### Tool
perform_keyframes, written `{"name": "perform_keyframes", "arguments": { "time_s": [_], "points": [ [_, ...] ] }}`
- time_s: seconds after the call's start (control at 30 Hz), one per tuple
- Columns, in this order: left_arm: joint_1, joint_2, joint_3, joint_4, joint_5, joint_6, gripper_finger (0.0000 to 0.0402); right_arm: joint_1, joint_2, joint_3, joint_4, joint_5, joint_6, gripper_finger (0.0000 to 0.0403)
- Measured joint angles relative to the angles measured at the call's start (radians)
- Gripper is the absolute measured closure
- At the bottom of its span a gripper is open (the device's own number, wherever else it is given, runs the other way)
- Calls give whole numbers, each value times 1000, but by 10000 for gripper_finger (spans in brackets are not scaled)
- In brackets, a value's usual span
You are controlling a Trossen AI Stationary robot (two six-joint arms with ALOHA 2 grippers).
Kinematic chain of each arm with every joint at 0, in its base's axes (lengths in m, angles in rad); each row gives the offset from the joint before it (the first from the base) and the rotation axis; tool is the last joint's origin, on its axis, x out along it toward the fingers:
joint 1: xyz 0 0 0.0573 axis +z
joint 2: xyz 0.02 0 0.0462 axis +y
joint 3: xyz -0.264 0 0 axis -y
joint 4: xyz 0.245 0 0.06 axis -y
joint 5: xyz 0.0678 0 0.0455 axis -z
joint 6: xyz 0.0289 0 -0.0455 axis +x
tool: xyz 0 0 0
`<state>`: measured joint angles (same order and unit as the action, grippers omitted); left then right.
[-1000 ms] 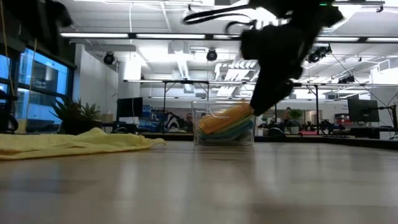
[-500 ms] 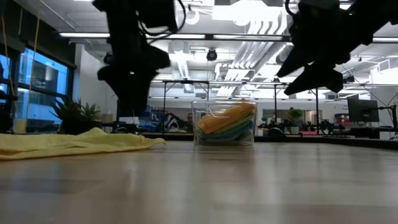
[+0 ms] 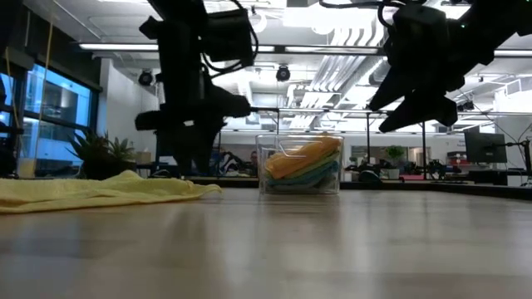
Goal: Fold microfiber towels
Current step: Fold the yellow microfiber cloth
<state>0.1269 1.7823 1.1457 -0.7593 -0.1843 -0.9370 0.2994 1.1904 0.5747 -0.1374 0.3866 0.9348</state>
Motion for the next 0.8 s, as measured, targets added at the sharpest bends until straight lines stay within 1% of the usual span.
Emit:
{"name": "perform_keyframes", "arguments": {
  "time_s": [0.1, 0.2, 0.33, 0.47, 0.8],
  "points": [
    [-6, 27, 1, 16, 20, 0, 270, -4, 1, 1, -10, -1, 0, 181],
    [-7, 45, -2, -8, 17, 10, 281, -5, 1, 1, -9, -1, 0, 181],
    [-6, 47, -1, -17, -32, 13, 289, -5, 1, 1, -11, -1, 0, 181],
    [-6, 47, -1, -30, -69, 8, 293, -5, 1, 1, -11, -1, 0, 181],
    [-4, 55, -1, -20, -65, 6, 293, -5, 1, 1, -12, -1, -1, 181]
  ]
}}
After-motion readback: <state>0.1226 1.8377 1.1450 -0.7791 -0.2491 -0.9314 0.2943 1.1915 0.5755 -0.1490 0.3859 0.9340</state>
